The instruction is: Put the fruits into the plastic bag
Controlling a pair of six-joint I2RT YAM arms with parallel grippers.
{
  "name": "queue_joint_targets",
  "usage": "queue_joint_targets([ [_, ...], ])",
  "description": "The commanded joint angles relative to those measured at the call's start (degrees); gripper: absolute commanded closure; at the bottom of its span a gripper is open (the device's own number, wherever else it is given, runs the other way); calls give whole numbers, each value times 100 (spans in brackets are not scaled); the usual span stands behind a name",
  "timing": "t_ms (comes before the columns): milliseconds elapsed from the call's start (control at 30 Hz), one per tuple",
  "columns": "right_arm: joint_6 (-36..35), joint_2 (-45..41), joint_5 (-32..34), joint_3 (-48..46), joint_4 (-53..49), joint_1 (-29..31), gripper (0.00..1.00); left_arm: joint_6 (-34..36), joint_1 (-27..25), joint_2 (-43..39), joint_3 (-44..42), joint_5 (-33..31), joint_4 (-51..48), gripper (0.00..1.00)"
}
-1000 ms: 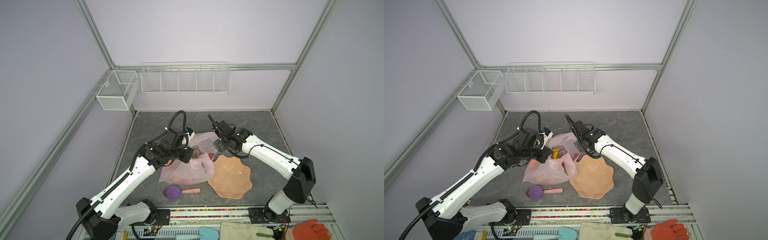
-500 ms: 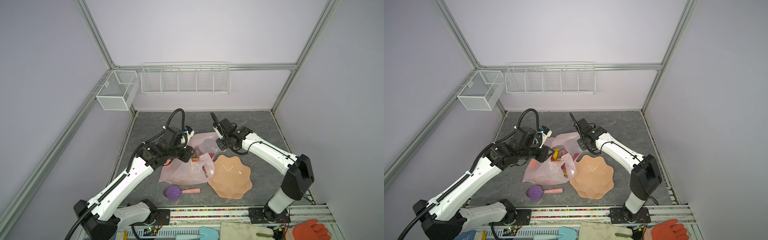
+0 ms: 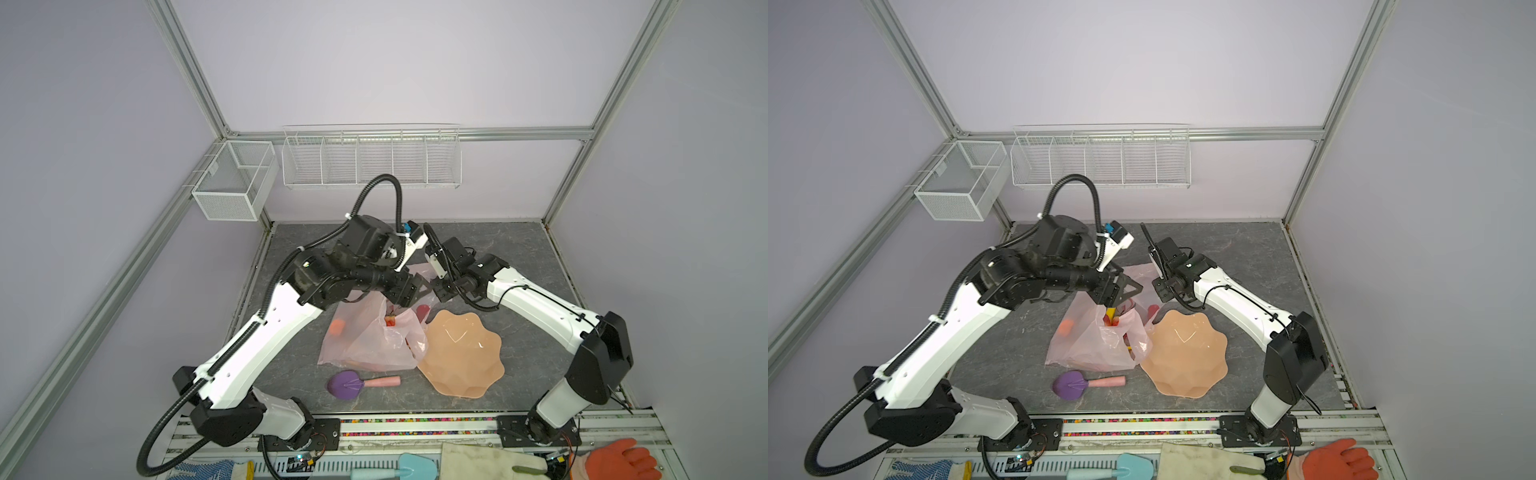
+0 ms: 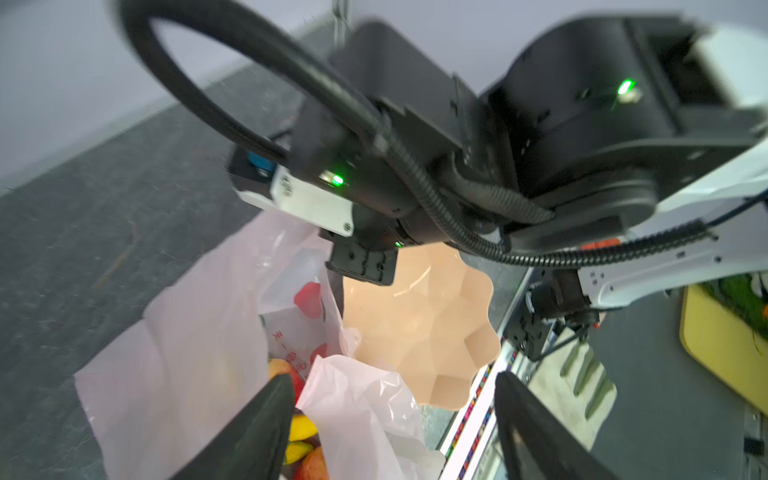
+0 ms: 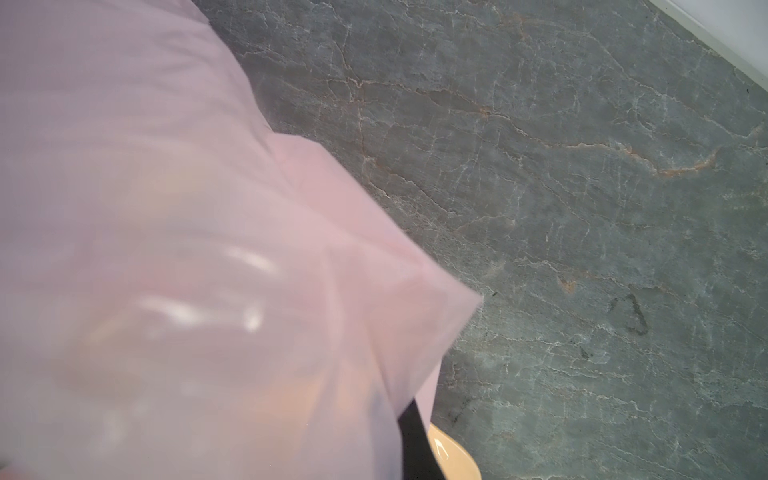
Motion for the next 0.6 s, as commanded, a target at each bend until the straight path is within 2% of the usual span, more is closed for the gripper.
queue_joint_targets([
  [0,105,-179,-132,-98,-17,-48,94,450,-19,279,-155,14,-907,23],
  [167,134,-206,-180,-91,-48,-52,94,451,-115,735,-181,-491,-1288,23],
  [233,134,-196,-196,-97,-65,-56,94,440,-124,903,-191,-530,-1379,23],
  [267,146,-189,-197,-90,-79,-53,94,435,-139,974,-207,-538,-1410,18],
  [300,152,-188,-202,-92,-85,-53,94,444,-151,1027,-232,-564,-1418,17],
  [567,201,-216,-177,-132,-110,-60,94,425,-239,1435,-315,-689,-1542,16],
])
